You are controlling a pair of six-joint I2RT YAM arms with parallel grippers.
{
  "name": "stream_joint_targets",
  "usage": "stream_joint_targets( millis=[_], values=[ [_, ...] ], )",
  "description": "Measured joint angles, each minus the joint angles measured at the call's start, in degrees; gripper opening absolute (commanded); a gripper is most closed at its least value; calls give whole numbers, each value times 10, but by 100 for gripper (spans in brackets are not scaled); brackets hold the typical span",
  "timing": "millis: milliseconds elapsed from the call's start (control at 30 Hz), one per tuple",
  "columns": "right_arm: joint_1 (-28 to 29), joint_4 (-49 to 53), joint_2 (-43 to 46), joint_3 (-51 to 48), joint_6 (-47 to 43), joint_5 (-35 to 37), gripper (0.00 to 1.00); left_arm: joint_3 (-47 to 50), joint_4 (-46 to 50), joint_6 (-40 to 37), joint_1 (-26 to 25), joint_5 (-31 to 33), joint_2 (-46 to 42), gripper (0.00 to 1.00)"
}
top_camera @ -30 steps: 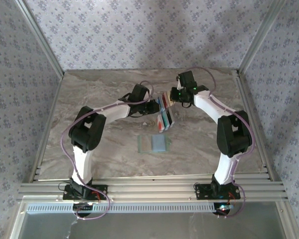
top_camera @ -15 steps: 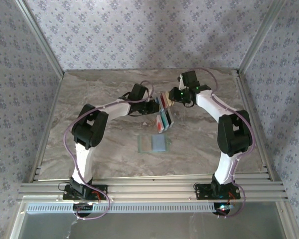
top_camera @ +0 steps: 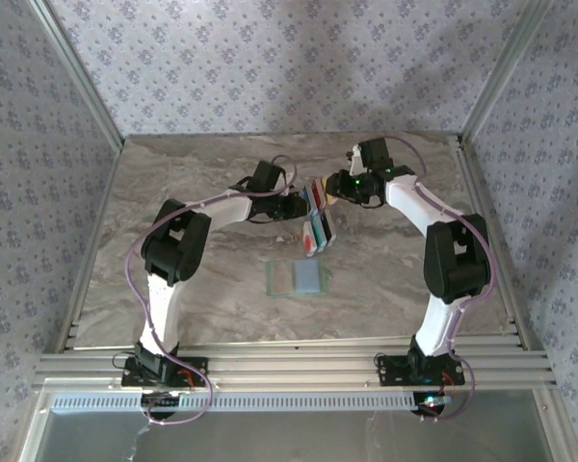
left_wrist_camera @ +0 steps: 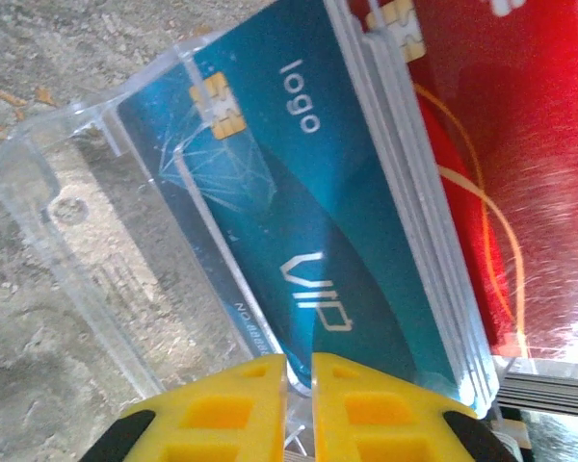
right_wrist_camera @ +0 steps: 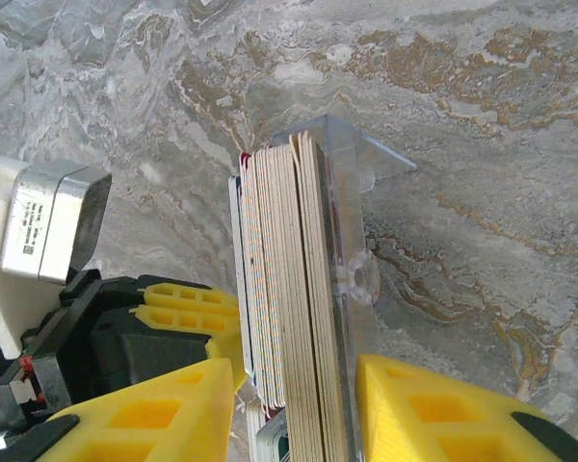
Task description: Put the credit cards into the card holder
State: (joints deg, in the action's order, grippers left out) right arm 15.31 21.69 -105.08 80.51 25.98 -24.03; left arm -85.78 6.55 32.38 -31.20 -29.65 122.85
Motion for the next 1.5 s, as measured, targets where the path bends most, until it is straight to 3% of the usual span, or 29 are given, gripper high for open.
stream_joint_targets(
  millis=[733, 1000, 1500],
  values=[
    [-12, 8, -11, 28, 0, -23, 33, -31, 25, 5, 16, -34, -19, 15],
    [-13, 10, -16, 33, 0, -23, 32, -92, 29, 19, 16, -44, -20, 11],
    [-21, 10, -29, 33, 0, -22, 34, -170, 25, 53, 14, -85, 58, 6]
  ],
)
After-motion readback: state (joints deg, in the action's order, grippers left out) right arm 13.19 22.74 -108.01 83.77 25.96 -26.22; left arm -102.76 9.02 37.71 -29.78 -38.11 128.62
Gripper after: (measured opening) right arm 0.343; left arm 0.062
